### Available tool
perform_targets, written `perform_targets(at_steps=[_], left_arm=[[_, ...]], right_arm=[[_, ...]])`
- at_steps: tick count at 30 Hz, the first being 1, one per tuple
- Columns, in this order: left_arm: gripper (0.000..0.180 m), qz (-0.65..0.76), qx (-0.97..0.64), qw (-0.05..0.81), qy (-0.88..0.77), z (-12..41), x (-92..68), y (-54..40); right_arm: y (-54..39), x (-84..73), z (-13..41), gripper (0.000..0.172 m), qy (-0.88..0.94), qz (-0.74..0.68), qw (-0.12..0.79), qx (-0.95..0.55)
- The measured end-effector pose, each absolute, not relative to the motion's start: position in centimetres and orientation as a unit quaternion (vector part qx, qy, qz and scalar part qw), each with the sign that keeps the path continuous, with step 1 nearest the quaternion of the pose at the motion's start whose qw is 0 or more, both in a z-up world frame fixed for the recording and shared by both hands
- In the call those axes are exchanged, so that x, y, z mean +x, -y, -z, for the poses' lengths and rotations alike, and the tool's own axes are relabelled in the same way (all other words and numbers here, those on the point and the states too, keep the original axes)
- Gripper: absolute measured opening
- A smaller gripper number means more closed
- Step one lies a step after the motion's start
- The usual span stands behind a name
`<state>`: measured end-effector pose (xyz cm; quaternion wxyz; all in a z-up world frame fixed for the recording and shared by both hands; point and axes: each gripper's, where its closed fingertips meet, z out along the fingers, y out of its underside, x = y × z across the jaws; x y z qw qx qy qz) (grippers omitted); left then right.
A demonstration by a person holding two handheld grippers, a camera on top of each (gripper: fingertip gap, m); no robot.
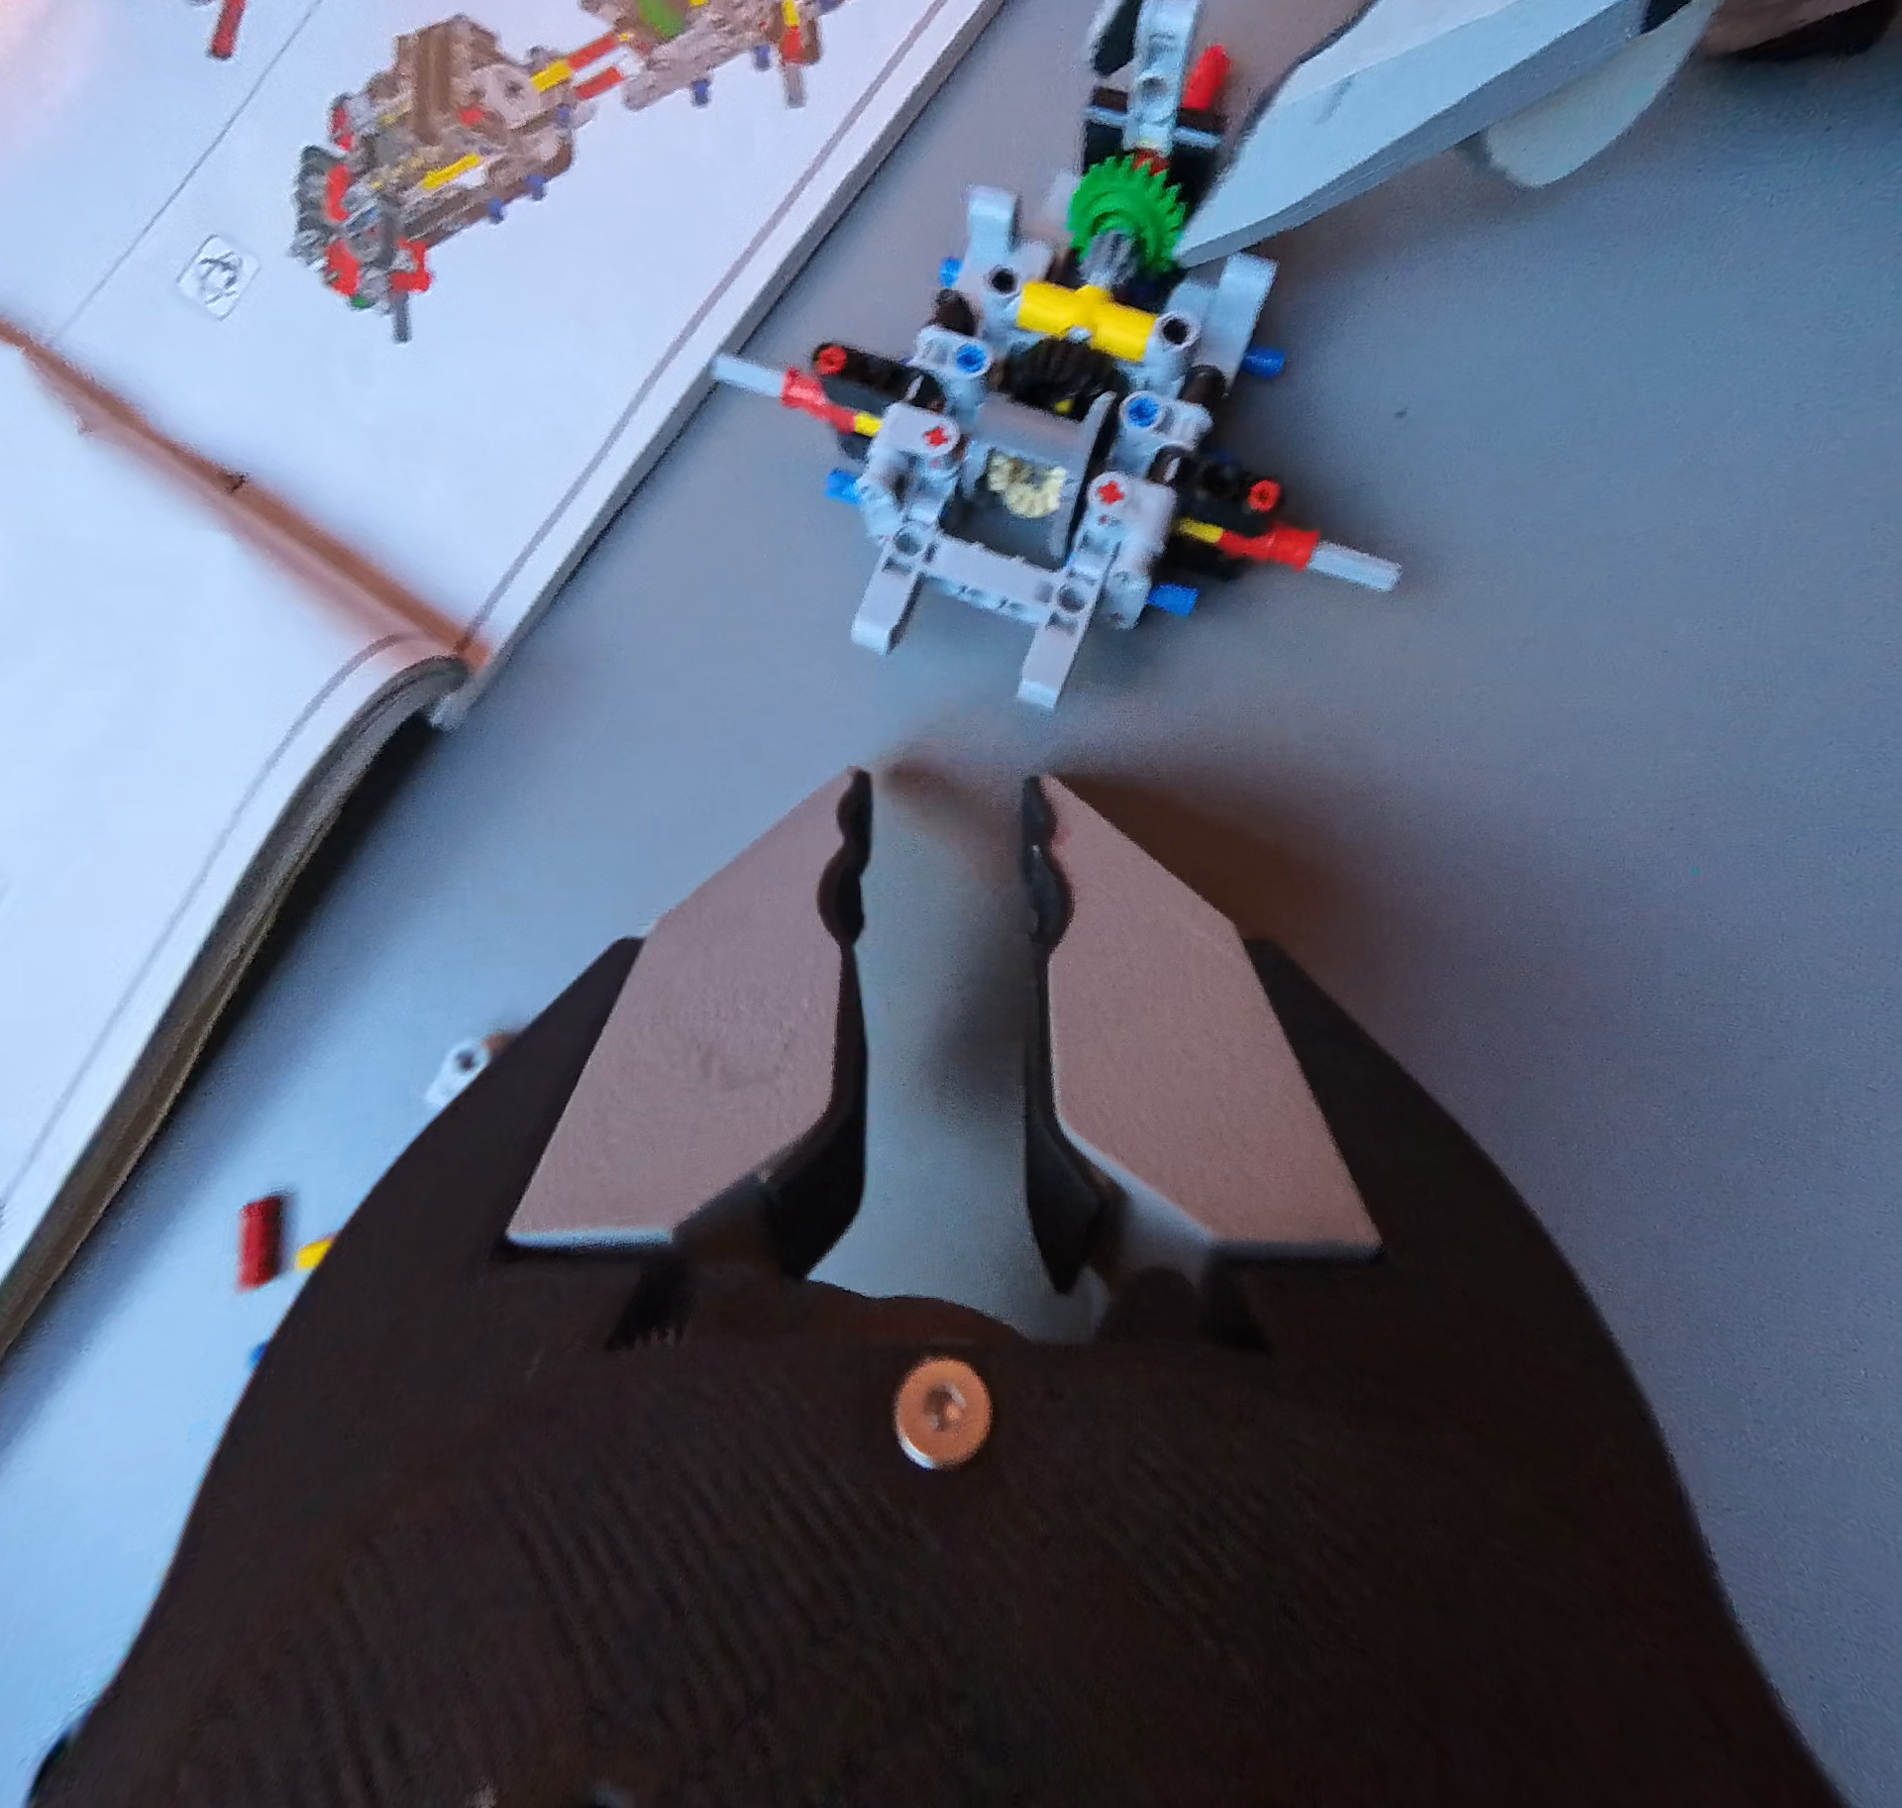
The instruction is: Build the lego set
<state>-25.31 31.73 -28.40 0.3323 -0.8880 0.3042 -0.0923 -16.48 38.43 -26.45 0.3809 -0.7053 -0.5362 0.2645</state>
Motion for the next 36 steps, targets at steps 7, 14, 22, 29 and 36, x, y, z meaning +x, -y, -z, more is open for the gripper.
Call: perform_targets(at_steps=[7,14,22,29,36], left_arm=[[0.031,0.1,-0.888,0.365,-0.26,23.9,-29.9,-28.5],[0.03,0.097,-0.907,0.286,-0.294,24.8,-32.1,-20.9],[0.02,0.087,-0.909,0.22,-0.344,28.6,-31.7,-17.6],[0.0,0.116,-0.907,0.258,-0.311,28.7,-29.8,-18.9],[0.009,0.06,-0.915,0.304,-0.256,25.8,-32.6,-19.9]], right_arm=[[-39.1,-14.9,26.0,0.036,0.536,-0.264,0.395,-0.698],[-39.2,-13.3,24.6,0.035,0.529,-0.266,0.427,-0.683],[-39.3,-11.7,24.7,0.033,0.517,-0.265,0.44,-0.684],[-39.0,-11.1,24.4,0.031,0.509,-0.273,0.45,-0.682],[-38.5,-11.1,24.3,0.03,0.517,-0.265,0.457,-0.674]])
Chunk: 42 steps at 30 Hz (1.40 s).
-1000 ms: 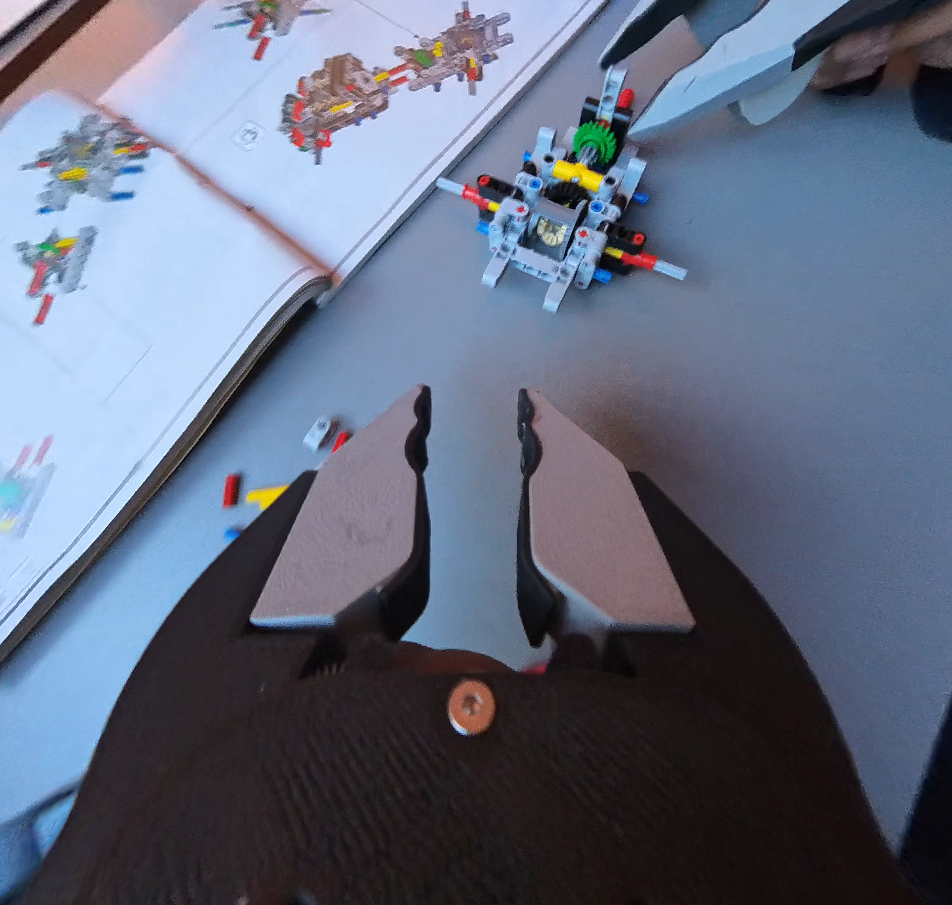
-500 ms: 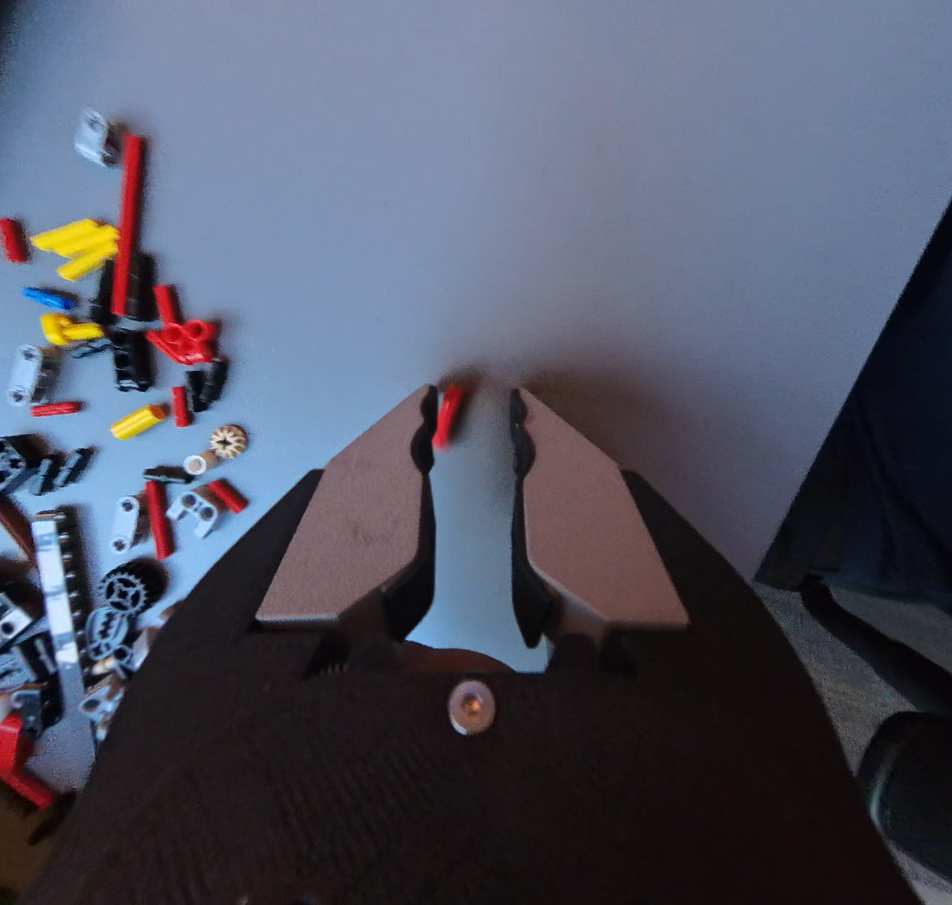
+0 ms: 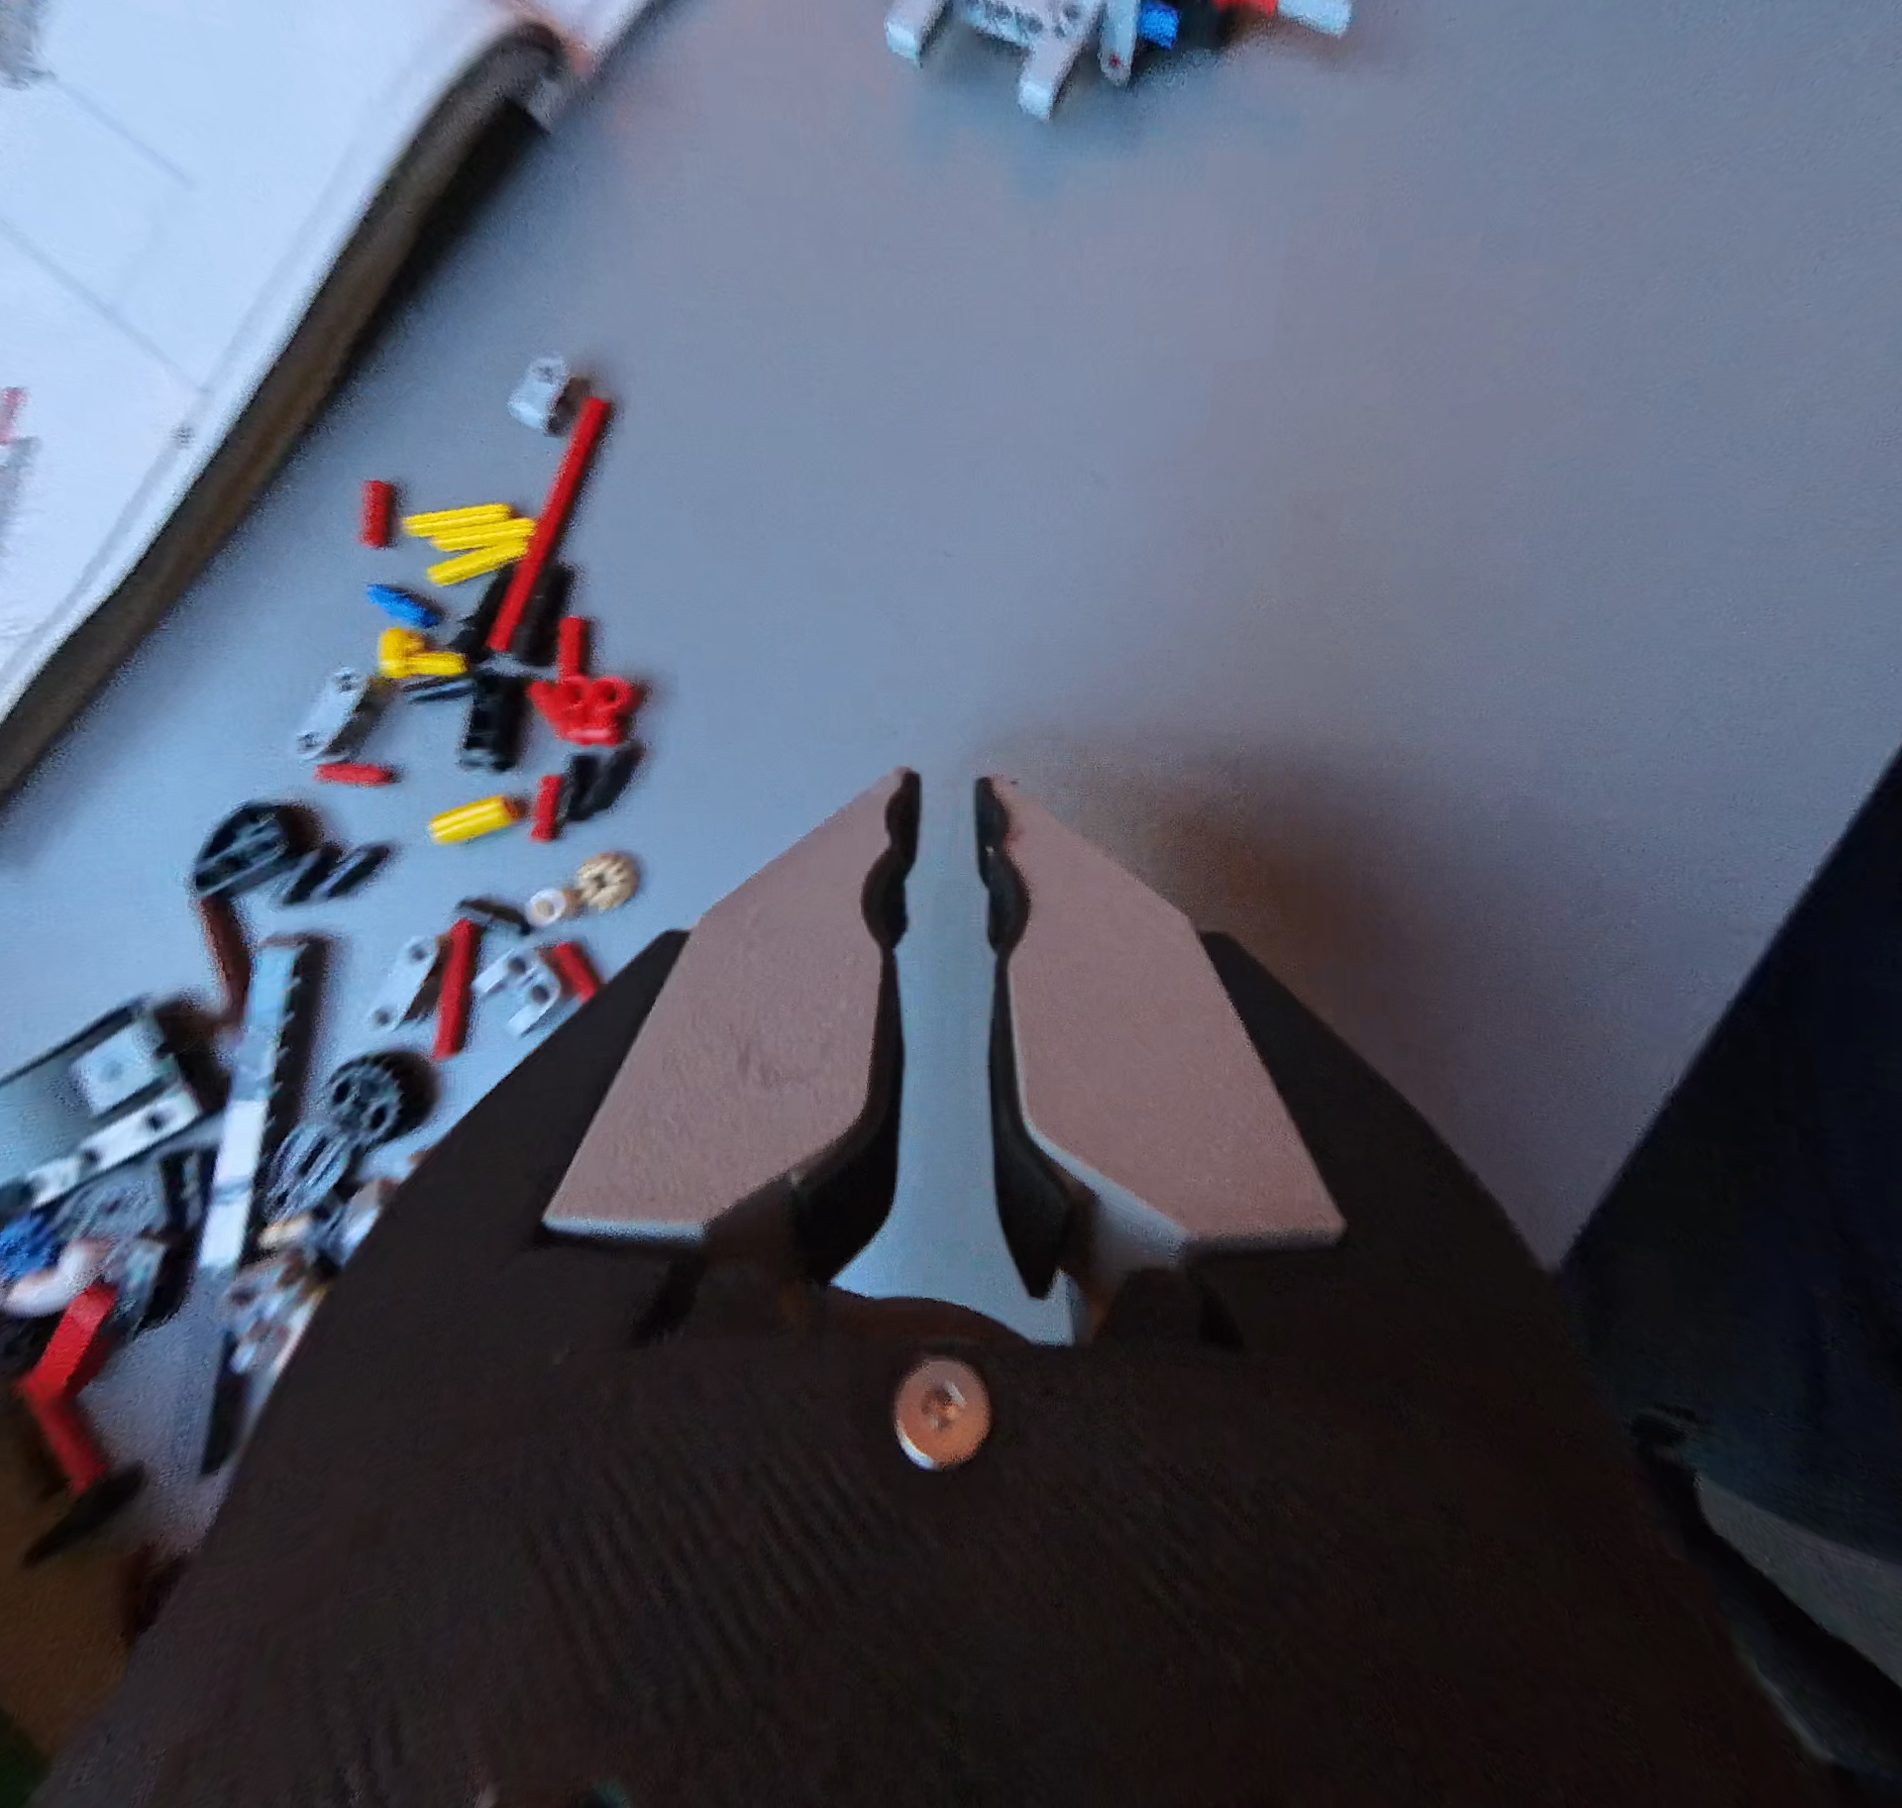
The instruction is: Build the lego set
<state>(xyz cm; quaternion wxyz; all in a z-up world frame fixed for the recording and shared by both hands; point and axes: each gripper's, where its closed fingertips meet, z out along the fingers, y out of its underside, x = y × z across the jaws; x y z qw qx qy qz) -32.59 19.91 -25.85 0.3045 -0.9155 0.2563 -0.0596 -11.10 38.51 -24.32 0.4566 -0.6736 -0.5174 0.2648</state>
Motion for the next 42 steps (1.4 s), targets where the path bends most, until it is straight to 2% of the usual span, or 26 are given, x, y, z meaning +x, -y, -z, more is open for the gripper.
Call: perform_targets(at_steps=[2,5,9,11,13,18,23,31,32,34,35,42], left_arm=[[0.021,0.047,-0.92,0.312,-0.234,24.0,-33.9,-19.0],[0.03,0.028,-0.932,0.279,-0.231,23.6,-35.4,-16.0],[0.03,0.039,-0.947,0.226,-0.223,26.4,-35.4,-13.4],[0.023,0.042,-0.953,0.202,-0.221,28.5,-35.2,-13.1],[0.005,0.078,-0.944,0.235,-0.216,28.5,-33.9,-14.1],[0.004,0.078,-0.932,0.272,-0.226,28.5,-31.8,-17.5],[0.004,0.161,-0.884,0.338,-0.281,26.1,-23.0,-23.5],[0.004,0.186,-0.856,0.338,-0.345,27.1,-14.8,-29.5],[0.006,0.194,-0.854,0.341,-0.341,27.1,-14.7,-29.8],[0.026,0.204,-0.855,0.343,-0.332,27.2,-14.7,-30.3],[0.03,0.202,-0.857,0.341,-0.329,27.3,-14.9,-30.4],[0.029,0.154,-0.849,0.382,-0.33,24.6,-16.9,-32.0]], right_arm=[[-38.2,-11.2,24.4,0.03,0.524,-0.262,0.457,-0.67],[-37.9,-11.4,24.6,0.03,0.534,-0.251,0.458,-0.665],[-37.7,-11.6,24.6,0.03,0.537,-0.252,0.457,-0.662],[-37.6,-11.6,24.5,0.03,0.536,-0.257,0.456,-0.662],[-37.7,-11.6,24.4,0.03,0.533,-0.262,0.457,-0.662],[-37.5,-11.6,24.1,0.031,0.523,-0.297,0.444,-0.665],[-35.5,-12.1,24.7,0.033,0.569,-0.301,0.418,-0.641],[-36.8,-11.5,25.5,0.028,0.564,-0.257,0.421,-0.662],[-37.1,-11.4,25.6,0.028,0.559,-0.255,0.419,-0.669],[-37.7,-11.0,25.8,0.028,0.549,-0.251,0.414,-0.681],[-37.8,-10.9,25.9,0.028,0.546,-0.253,0.411,-0.685],[-37.2,-11.2,26.1,0.028,0.561,-0.254,0.403,-0.677]])
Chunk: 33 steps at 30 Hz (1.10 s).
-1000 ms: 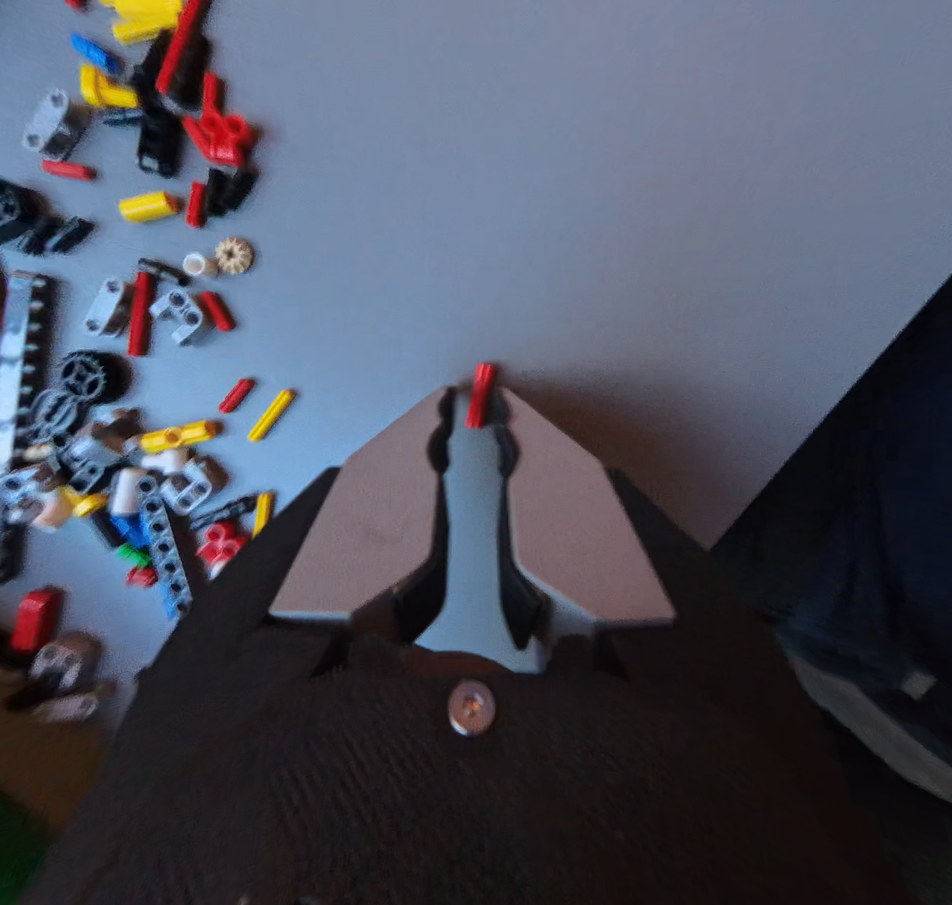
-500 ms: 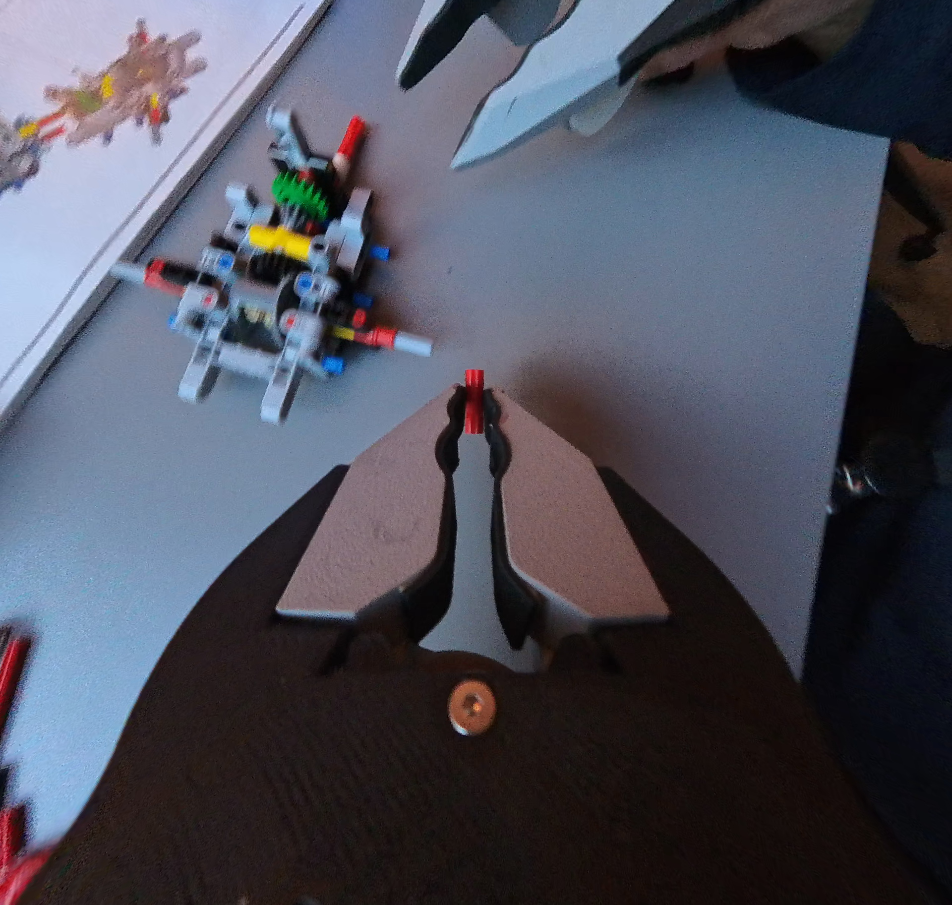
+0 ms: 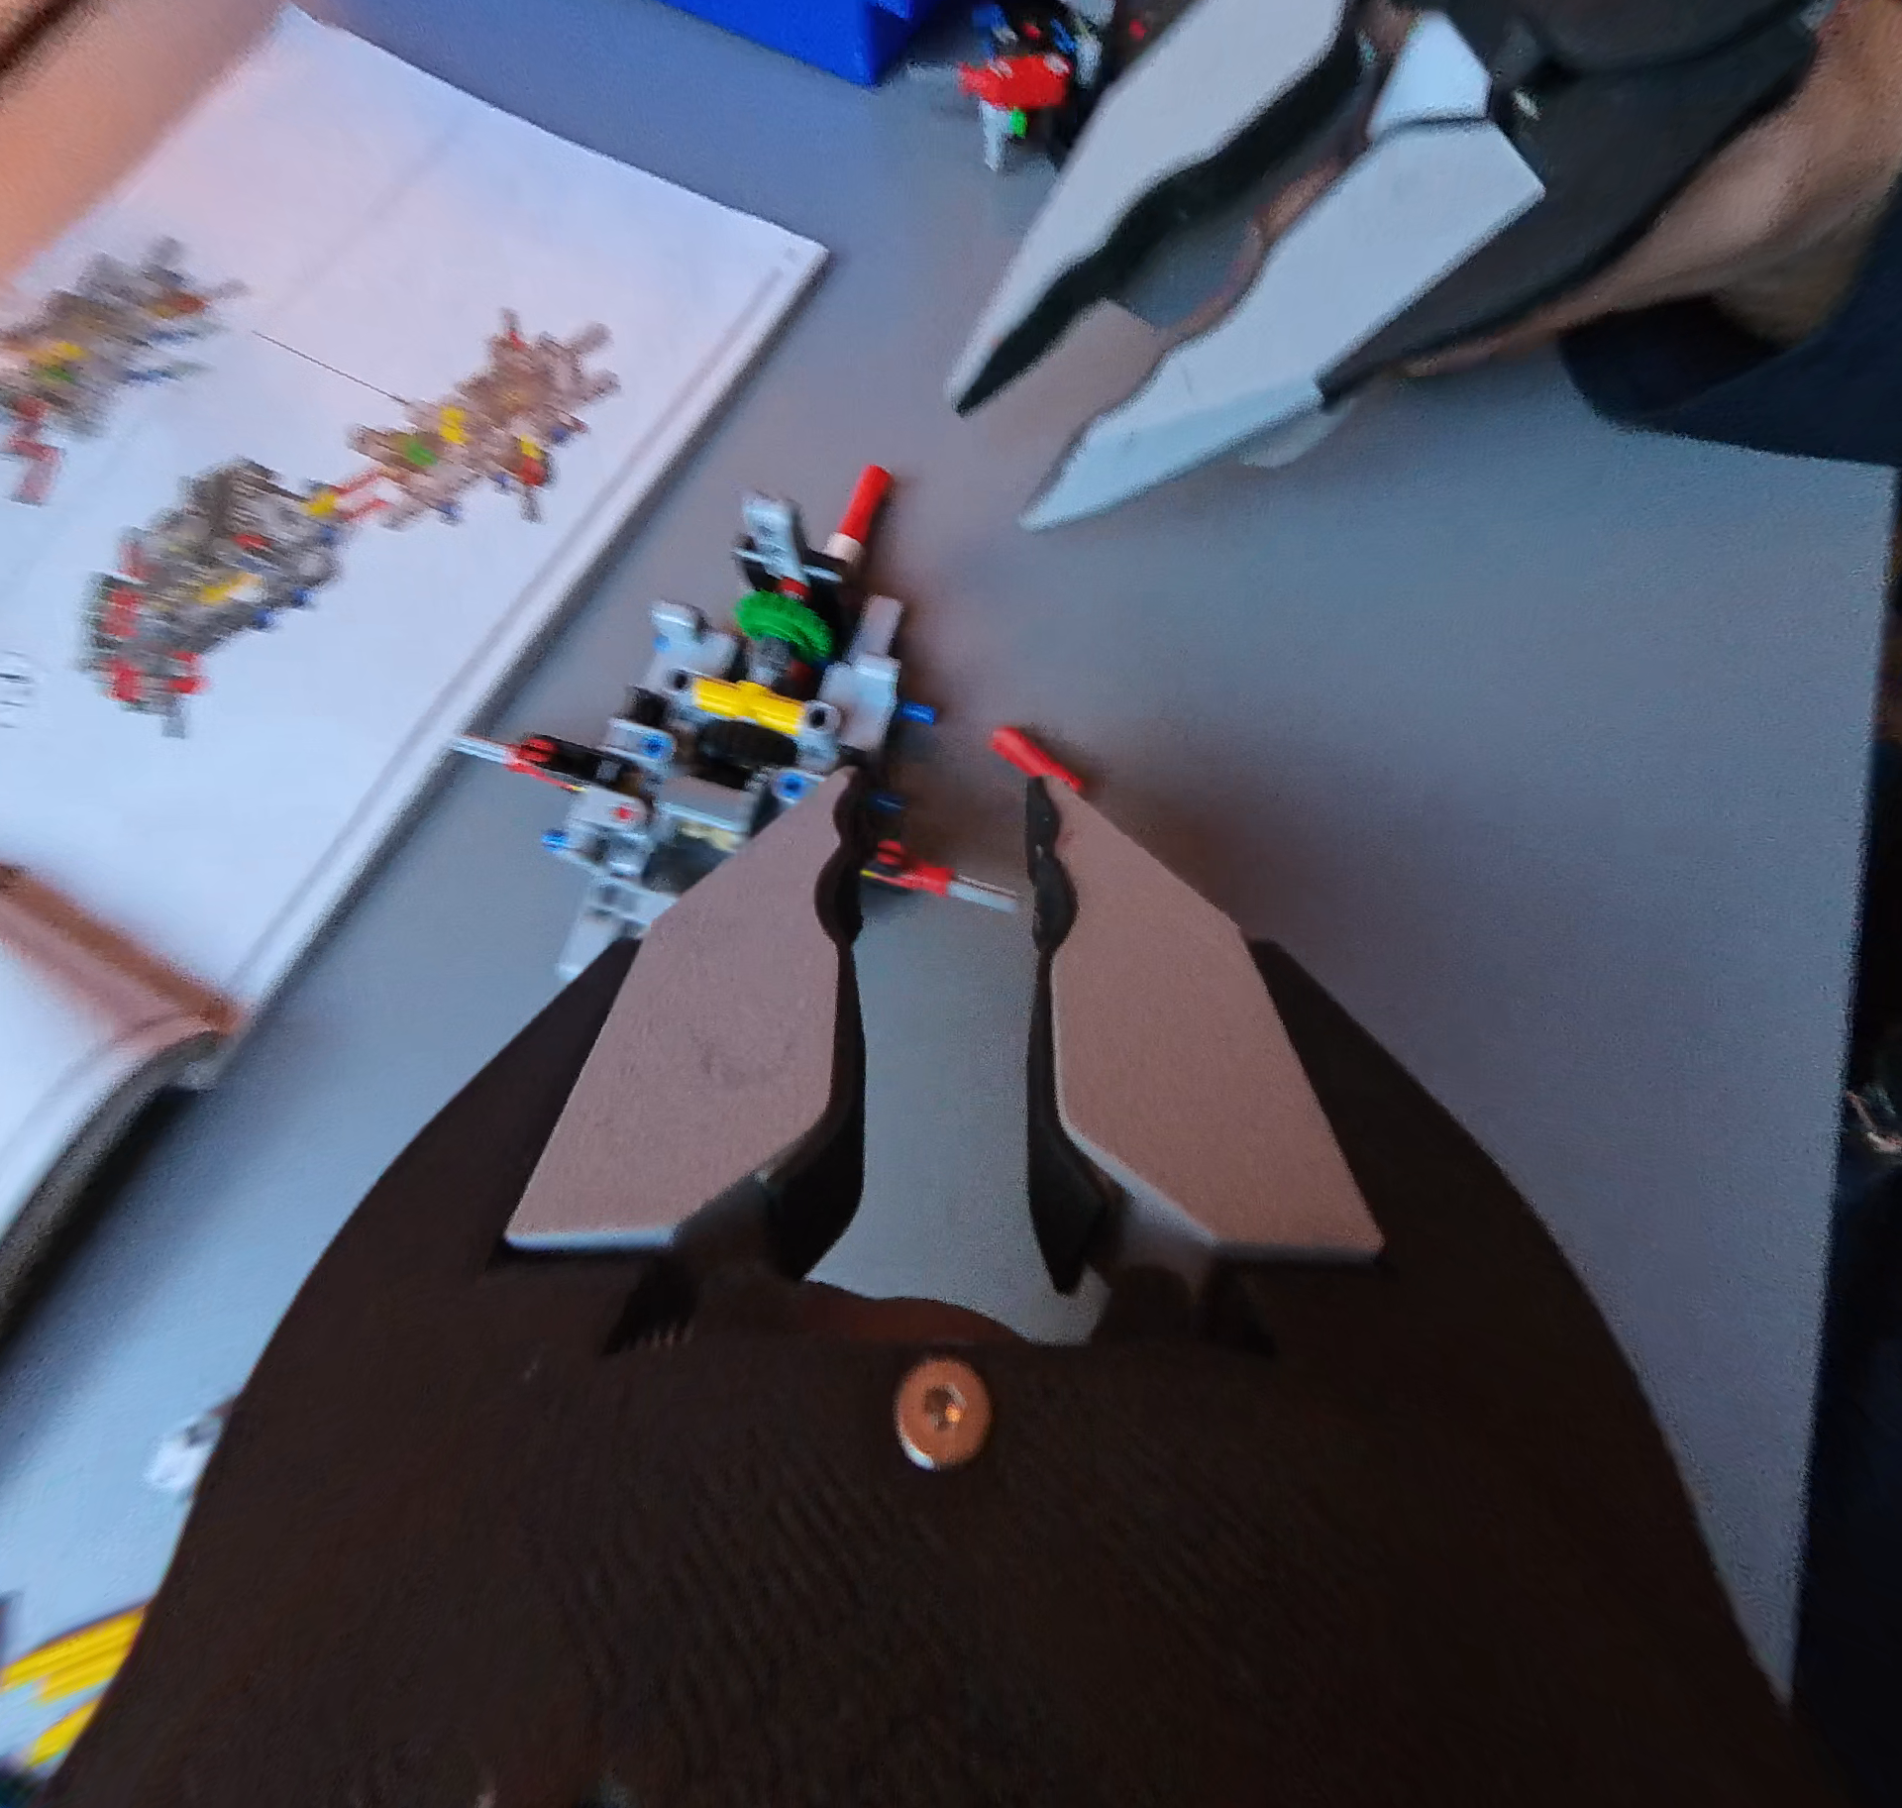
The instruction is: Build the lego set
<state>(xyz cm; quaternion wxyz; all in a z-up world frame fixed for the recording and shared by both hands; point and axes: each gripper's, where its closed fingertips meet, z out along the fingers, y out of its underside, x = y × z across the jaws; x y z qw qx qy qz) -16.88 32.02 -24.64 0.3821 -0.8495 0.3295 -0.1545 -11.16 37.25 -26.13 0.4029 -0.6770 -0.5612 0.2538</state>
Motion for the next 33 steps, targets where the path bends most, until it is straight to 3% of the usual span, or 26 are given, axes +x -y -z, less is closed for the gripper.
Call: perform_targets(at_steps=[3,10,16,18,22,24,30,33], left_arm=[[0.023,0.117,-0.847,0.4,-0.33,23.2,-18.3,-34.1],[0.019,0.092,-0.855,0.329,-0.391,25.3,-18.7,-37.1],[0.041,0.082,-0.877,0.317,-0.351,25.4,-22.7,-33.8],[0.041,0.084,-0.885,0.315,-0.332,26.2,-23.9,-32.3],[0.027,0.101,-0.882,0.311,-0.338,28.7,-23.2,-31.8],[0.01,0.131,-0.873,0.329,-0.334,28.5,-22.1,-32.6],[0.011,0.124,-0.853,0.343,-0.374,27.7,-23.4,-33.1],[0.01,0.121,-0.807,0.332,-0.472,27.3,-23.3,-31.1]], right_arm=[[-36.7,-11.6,26.0,0.029,0.574,-0.267,0.398,-0.664],[-36.9,-13.0,24.6,0.031,0.584,-0.328,0.403,-0.623],[-37.8,-14.7,25.4,0.041,0.647,-0.279,0.415,-0.576],[-37.9,-15.7,25.9,0.041,0.669,-0.264,0.411,-0.56],[-37.7,-17.5,26.3,0.026,0.684,-0.273,0.392,-0.551],[-37.6,-17.9,26.3,0.026,0.685,-0.279,0.387,-0.551],[-36.1,-17.2,26.1,0.024,0.683,-0.296,0.378,-0.55],[-33.5,-16.5,26.2,0.026,0.72,-0.313,0.361,-0.503]])
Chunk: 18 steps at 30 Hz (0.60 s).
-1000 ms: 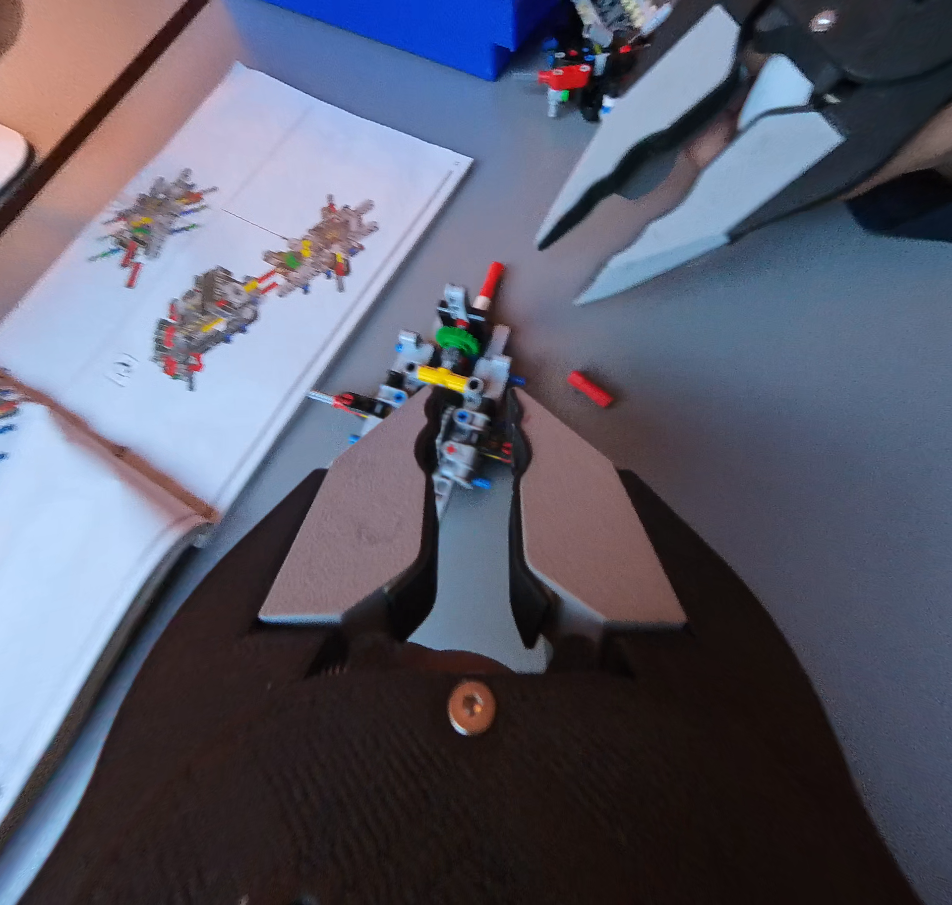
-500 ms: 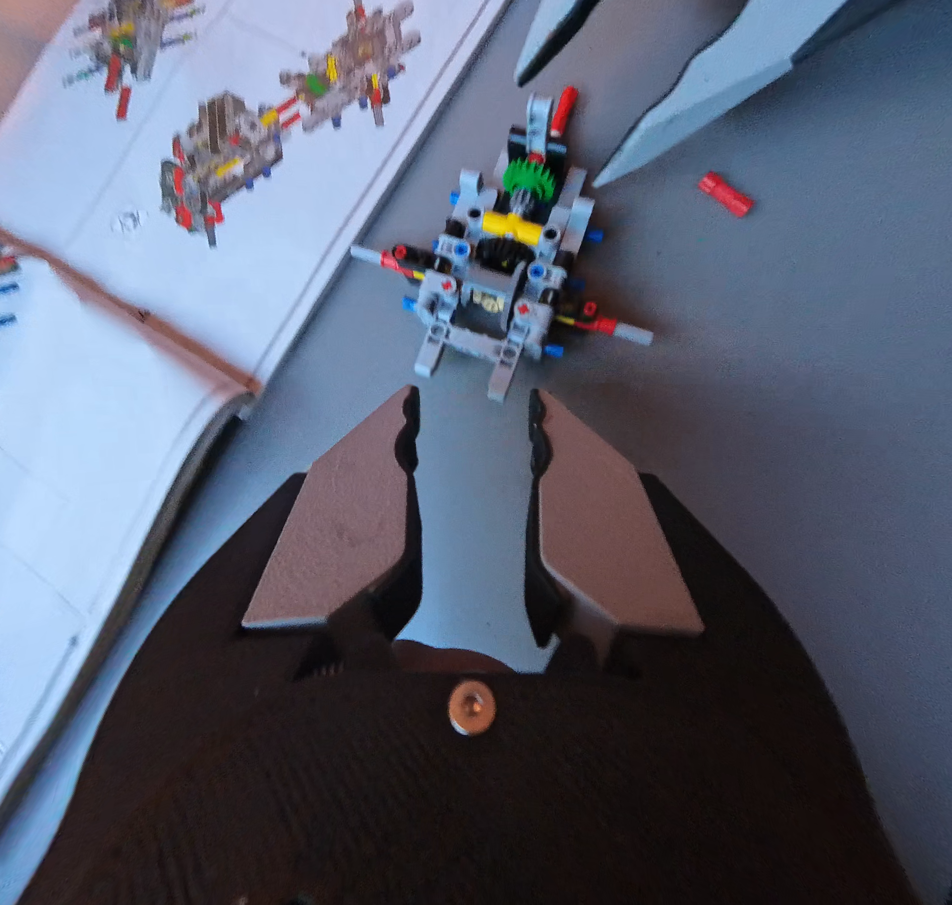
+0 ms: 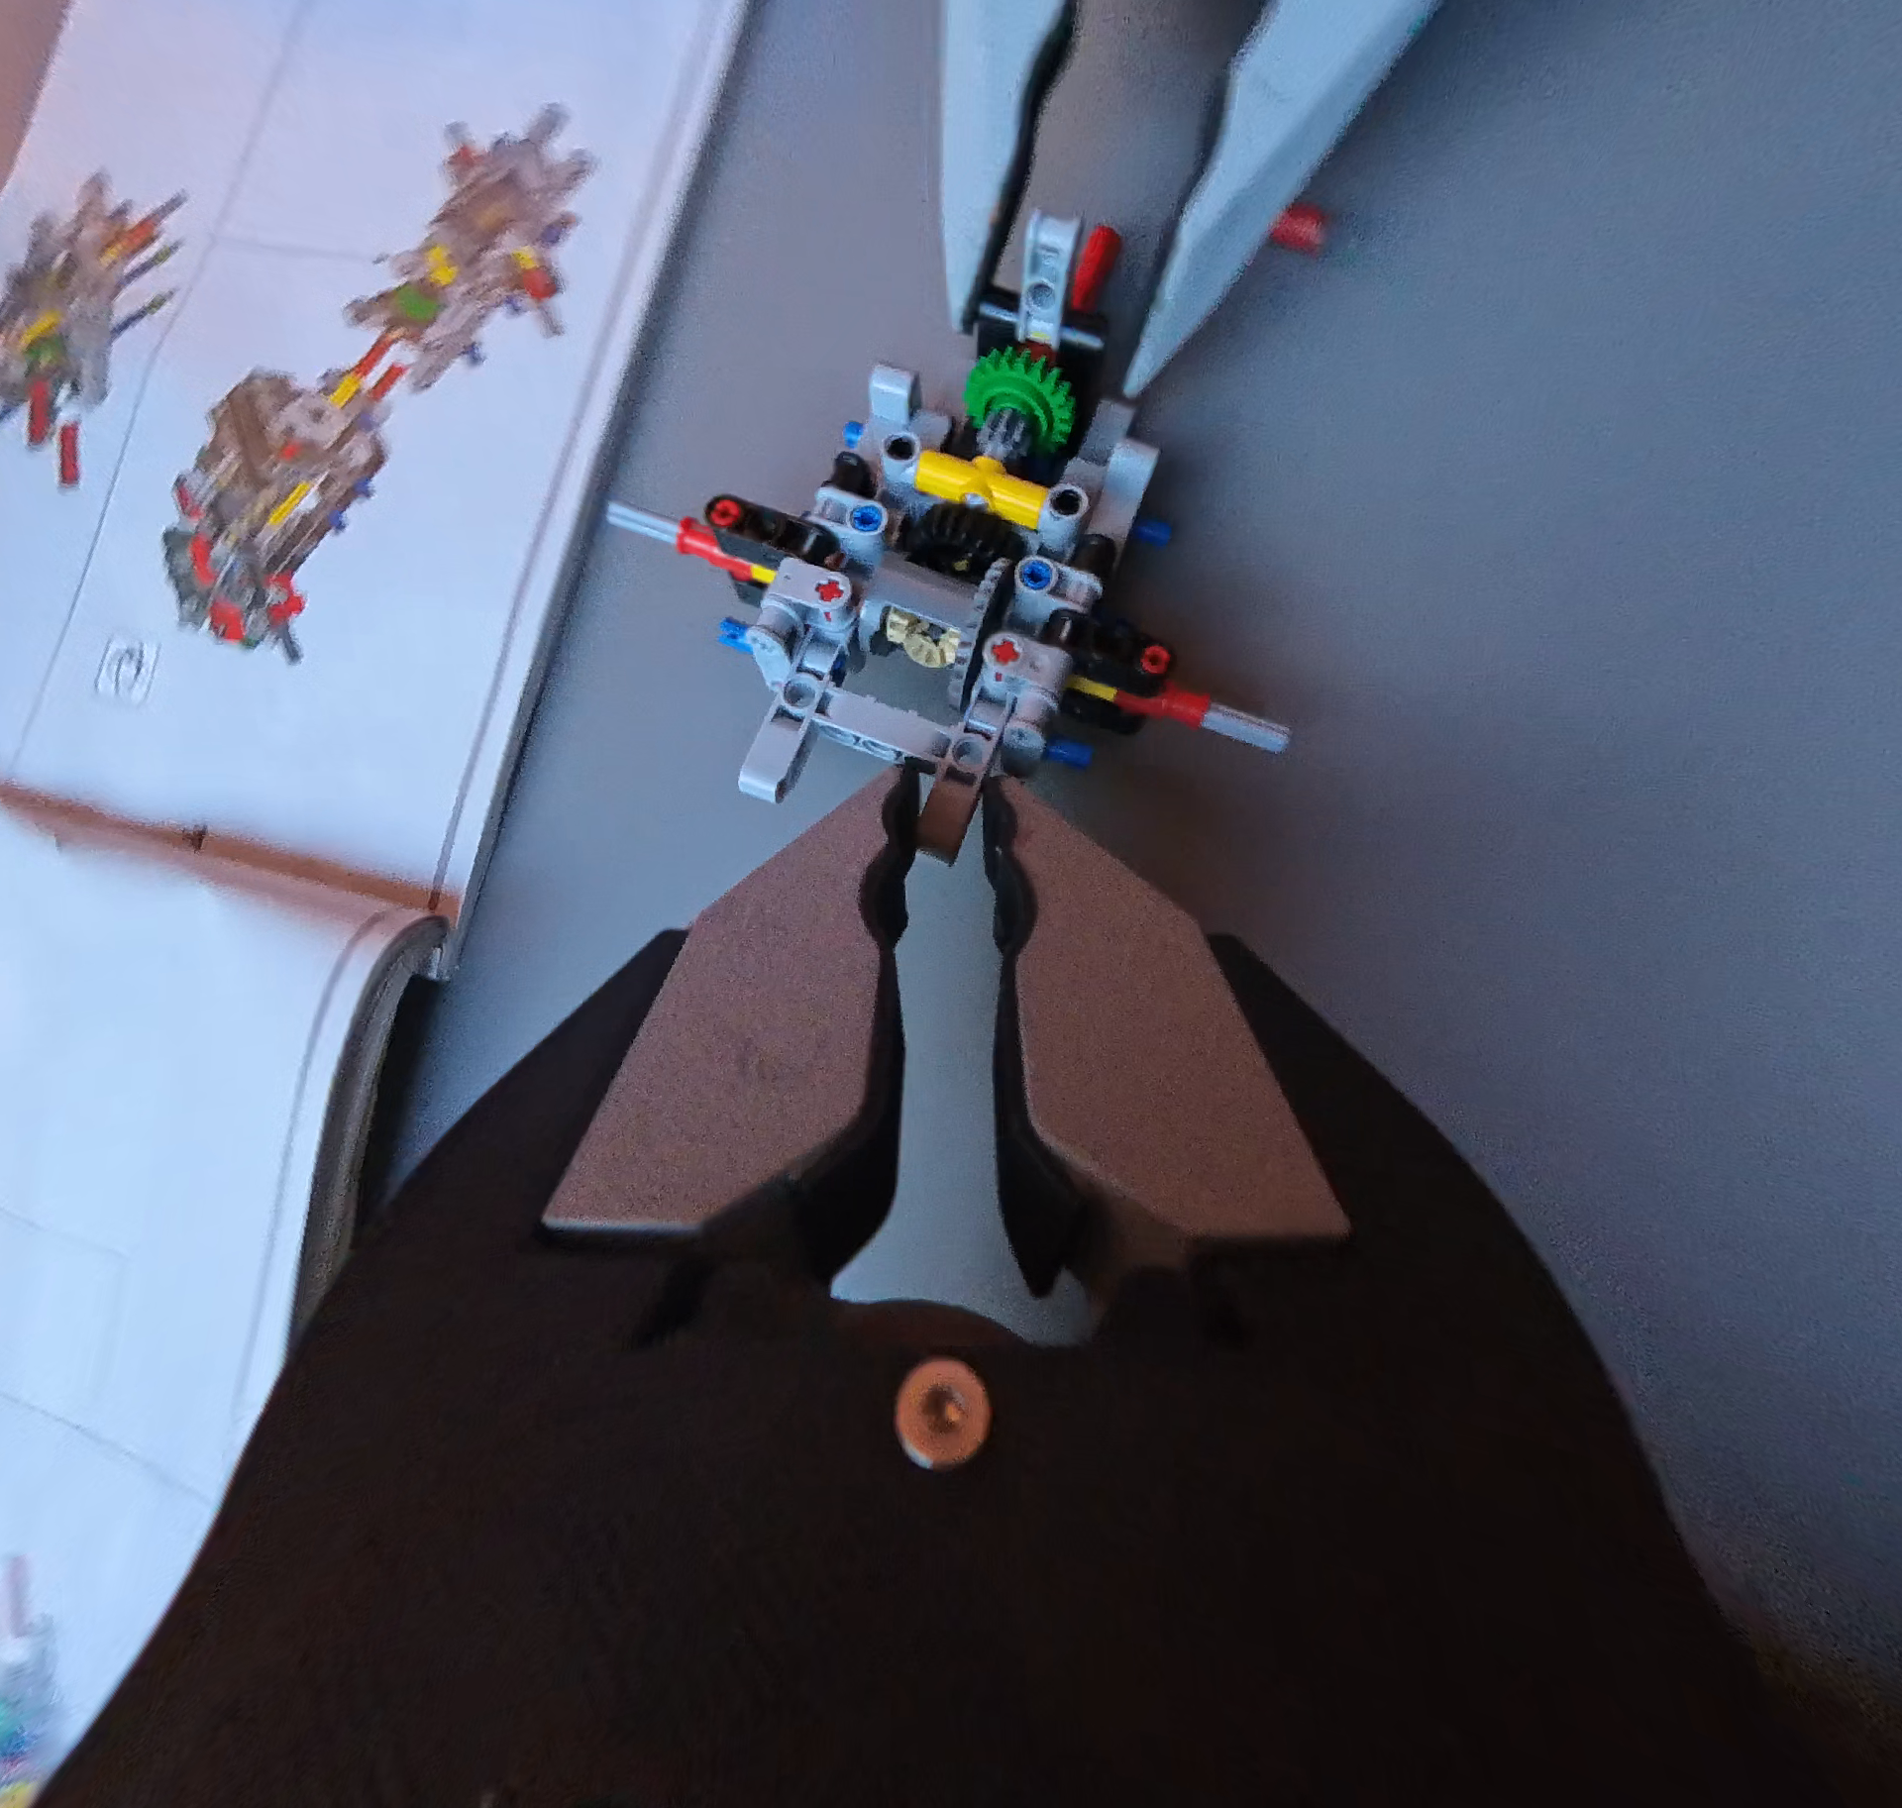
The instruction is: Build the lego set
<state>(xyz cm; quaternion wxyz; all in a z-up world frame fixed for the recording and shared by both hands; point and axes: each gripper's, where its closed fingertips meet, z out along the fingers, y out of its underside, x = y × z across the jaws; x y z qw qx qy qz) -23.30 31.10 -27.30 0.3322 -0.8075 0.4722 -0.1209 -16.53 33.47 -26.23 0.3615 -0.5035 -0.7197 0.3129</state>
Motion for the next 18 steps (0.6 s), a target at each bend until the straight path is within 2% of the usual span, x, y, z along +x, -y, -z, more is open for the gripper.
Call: perform_targets(at_steps=[3,6,12,15,18], left_arm=[[0.009,0.103,-0.76,0.304,-0.565,26.7,-23.6,-29.3],[0.009,0.071,-0.726,0.291,-0.619,24.9,-24.2,-29.7],[0.008,-0.01,-0.677,0.222,-0.702,21.2,-24.8,-29.8],[0.008,-0.033,-0.655,0.181,-0.733,20.9,-24.2,-29.2],[0.008,-0.042,-0.639,0.153,-0.753,21.6,-23.6,-28.8]], right_arm=[[-31.0,-15.9,26.4,0.027,0.758,-0.321,0.35,-0.448],[-30.5,-15.8,26.4,0.036,0.769,-0.306,0.364,-0.427],[-31.9,-16.5,23.6,0.047,0.761,-0.203,0.497,-0.365],[-30.9,-16.6,22.7,0.043,0.769,-0.148,0.543,-0.303],[-28.7,-16.7,23.0,0.035,0.79,-0.129,0.545,-0.25]])
